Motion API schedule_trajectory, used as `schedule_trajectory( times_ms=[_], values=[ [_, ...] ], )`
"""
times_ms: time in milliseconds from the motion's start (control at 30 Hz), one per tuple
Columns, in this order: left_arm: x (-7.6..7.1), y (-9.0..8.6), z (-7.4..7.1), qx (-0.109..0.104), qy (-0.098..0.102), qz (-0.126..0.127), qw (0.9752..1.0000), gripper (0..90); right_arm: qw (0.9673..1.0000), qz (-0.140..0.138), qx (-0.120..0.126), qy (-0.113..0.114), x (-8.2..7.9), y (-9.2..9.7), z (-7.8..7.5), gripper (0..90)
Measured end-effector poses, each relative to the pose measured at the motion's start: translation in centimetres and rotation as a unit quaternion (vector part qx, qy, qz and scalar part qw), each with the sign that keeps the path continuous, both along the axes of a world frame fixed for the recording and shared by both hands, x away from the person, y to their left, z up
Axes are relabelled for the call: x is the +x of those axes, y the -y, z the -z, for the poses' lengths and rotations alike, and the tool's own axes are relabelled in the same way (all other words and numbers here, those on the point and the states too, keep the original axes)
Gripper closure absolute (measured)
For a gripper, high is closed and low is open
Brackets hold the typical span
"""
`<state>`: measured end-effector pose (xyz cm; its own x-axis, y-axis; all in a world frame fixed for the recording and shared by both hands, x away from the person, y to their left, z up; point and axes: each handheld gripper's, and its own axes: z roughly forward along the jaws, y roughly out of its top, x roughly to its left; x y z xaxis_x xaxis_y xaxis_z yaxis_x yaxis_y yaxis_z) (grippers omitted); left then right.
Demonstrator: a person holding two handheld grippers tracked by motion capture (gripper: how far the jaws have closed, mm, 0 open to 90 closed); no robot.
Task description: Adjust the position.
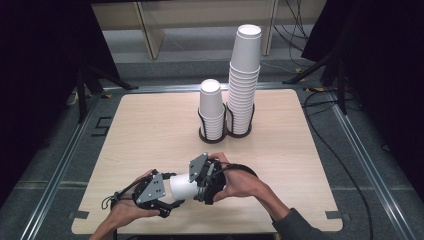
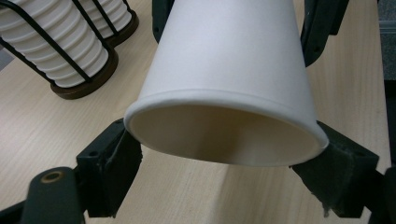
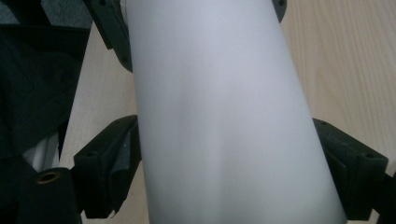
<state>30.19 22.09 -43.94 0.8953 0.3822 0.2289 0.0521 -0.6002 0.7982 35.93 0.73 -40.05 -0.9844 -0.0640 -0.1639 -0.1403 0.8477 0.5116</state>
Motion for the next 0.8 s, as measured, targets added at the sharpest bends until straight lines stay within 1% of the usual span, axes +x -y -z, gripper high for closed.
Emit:
schedule_trajectory(
  times_ms=[33,67,100,133,167,200,233,267,300,333,367,400,433,467,500,567,600,633,667,700,733,767,800],
  values=[
    [-0.1,0.0,0.1,-0.006,0.002,-0.003,1.0,17.8,1.0,-0.003,-0.003,0.007,0.1,0.0,0.0,20.6],
    [0.0,0.0,0.0,-0.009,0.002,-0.003,1.0,17.7,1.0,-0.005,-0.003,0.006,0.2,0.1,0.0,20.8],
    [0.0,0.0,0.1,-0.014,0.003,0.0,0.9999,17.5,1.0,-0.008,0.0,0.003,0.3,0.1,0.0,21.0],
    [0.0,-0.1,-0.1,-0.01,0.001,0.002,1.0,16.5,1.0,-0.005,0.004,-0.003,0.2,0.2,0.0,21.1],
    [0.1,-0.1,0.1,-0.023,0.002,-0.001,0.9997,15.0,0.9999,-0.007,0.006,-0.007,0.3,0.2,0.0,21.0],
    [0.2,-0.2,0.2,-0.03,0.001,-0.001,0.9996,13.7,0.9999,-0.006,0.007,-0.006,0.3,0.3,0.0,20.9],
    [0.3,-0.3,0.4,-0.051,-0.005,-0.002,0.9987,12.5,0.9999,-0.003,0.009,-0.008,0.3,0.4,-0.1,20.9],
    [0.4,-0.5,0.4,-0.068,-0.011,-0.01,0.9976,10.6,0.9998,-0.007,0.013,-0.01,0.4,0.5,-0.1,21.9],
    [0.6,-0.6,0.5,-0.089,-0.012,-0.017,0.9958,8.5,0.9996,-0.013,0.021,-0.011,0.4,0.5,-0.2,22.7],
    [0.8,-1.0,0.3,-0.088,-0.014,-0.017,0.9959,8.1,0.9993,-0.01,0.03,-0.022,0.4,0.5,-0.3,23.1],
    [0.9,-1.2,0.4,-0.108,-0.016,-0.02,0.9939,8.5,0.9991,0.001,0.031,-0.029,0.5,0.7,-0.4,23.2],
    [1.0,-1.6,0.4,-0.124,-0.016,-0.022,0.9918,9.1,0.999,-0.001,0.038,-0.023,0.7,0.9,-0.5,23.3],
    [1.1,-1.9,0.5,-0.146,-0.022,-0.027,0.9886,10.3,0.9984,0.009,0.045,-0.032,0.9,1.2,-0.7,23.4],
    [1.2,-2.2,0.5,-0.161,-0.03,-0.034,0.9859,11.2,0.9977,0.014,0.057,-0.035,1.1,1.6,-0.8,23.4],
    [1.4,-2.4,0.5,-0.179,-0.032,-0.039,0.9825,11.5,0.9967,0.025,0.066,-0.039,1.2,1.9,-1.0,23.4],
    [1.5,-2.8,0.4,-0.203,-0.038,-0.051,0.9771,12.9,0.9949,0.037,0.085,-0.04,1.6,2.5,-1.4,23.4],
    [1.6,-2.9,0.3,-0.218,-0.039,-0.055,0.9736,14.1,0.9935,0.047,0.094,-0.044,1.6,2.8,-1.6,23.4],
    [1.6,-3.0,0.3,-0.228,-0.045,-0.061,0.9706,14.1,0.9928,0.041,0.105,-0.039,1.9,3.0,-1.8,23.4],
    [1.7,-3.0,0.3,-0.244,-0.048,-0.058,0.9668,14.2,0.9917,0.045,0.114,-0.039,1.9,3.2,-2.0,23.4],
    [1.7,-2.9,0.3,-0.251,-0.051,-0.059,0.9648,14.3,0.9904,0.048,0.123,-0.041,2.0,3.3,-2.1,23.4],
    [1.7,-2.9,0.4,-0.255,-0.055,-0.061,0.9633,14.3,0.9896,0.049,0.129,-0.041,2.0,3.5,-2.2,23.3],
    [1.7,-2.9,0.4,-0.258,-0.058,-0.062,0.9625,14.3,0.9892,0.05,0.134,-0.033,2.1,3.6,-2.3,23.4],
    [1.6,-2.9,0.4,-0.25,-0.059,-0.066,0.964,14.3,0.9885,0.054,0.136,-0.039,2.1,3.6,-2.4,23.3]
  ],
)
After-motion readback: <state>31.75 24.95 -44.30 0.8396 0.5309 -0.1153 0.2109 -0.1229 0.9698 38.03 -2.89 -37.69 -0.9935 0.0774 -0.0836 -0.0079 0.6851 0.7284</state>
